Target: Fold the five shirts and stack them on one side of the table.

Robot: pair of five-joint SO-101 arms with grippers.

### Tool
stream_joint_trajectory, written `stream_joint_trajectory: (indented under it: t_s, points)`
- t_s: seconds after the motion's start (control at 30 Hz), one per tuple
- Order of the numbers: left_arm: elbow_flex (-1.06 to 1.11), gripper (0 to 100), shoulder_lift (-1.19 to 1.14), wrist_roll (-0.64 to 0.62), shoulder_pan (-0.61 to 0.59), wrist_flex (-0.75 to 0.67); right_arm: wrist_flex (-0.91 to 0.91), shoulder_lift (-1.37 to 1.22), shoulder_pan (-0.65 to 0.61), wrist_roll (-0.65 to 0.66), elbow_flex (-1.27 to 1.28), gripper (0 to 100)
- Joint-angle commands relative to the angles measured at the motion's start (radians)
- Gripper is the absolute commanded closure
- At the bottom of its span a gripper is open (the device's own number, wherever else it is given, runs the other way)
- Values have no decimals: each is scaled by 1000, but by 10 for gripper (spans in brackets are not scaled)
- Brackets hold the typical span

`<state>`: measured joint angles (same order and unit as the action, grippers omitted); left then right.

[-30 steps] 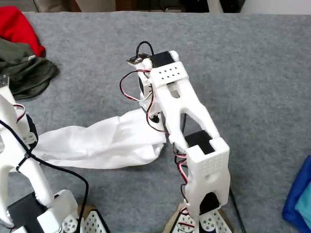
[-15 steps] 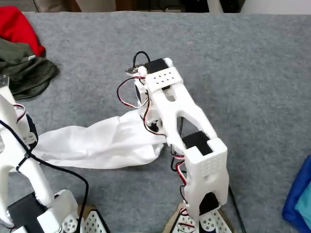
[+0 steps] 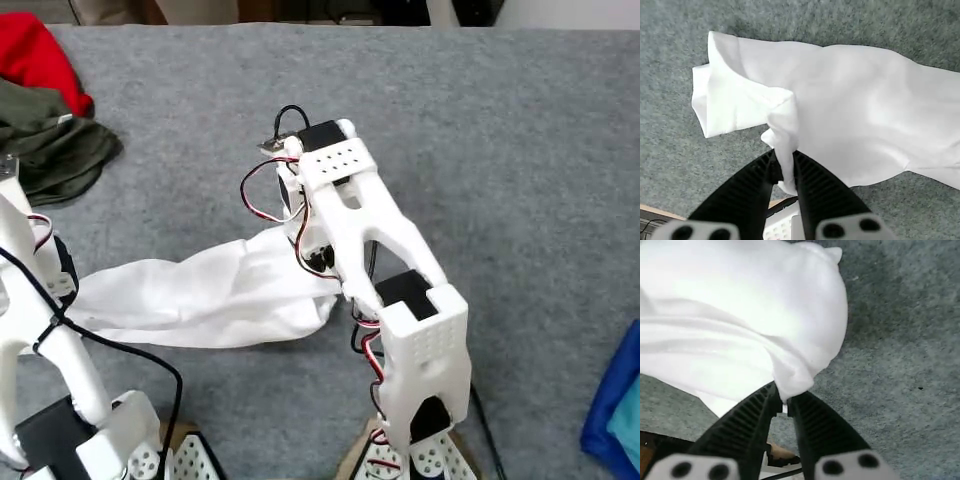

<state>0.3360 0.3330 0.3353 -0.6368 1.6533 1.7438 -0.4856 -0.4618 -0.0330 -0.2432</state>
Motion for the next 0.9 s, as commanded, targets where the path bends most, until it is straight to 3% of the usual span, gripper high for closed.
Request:
stream_joint_trajectory:
  t_s: [0.0,0.33,0.7,0.87]
  points:
    - [-2,980,36,3,0,-3,2,87,-8,-57,-21,994]
    - [-170,980,36,2,3,15,37,249,51,-63,-318,994]
    - [-735,980,36,-173,12,69,31,460,234,-61,-788,994]
    - [-936,980,36,-189,12,69,31,539,277,20,-1029,994]
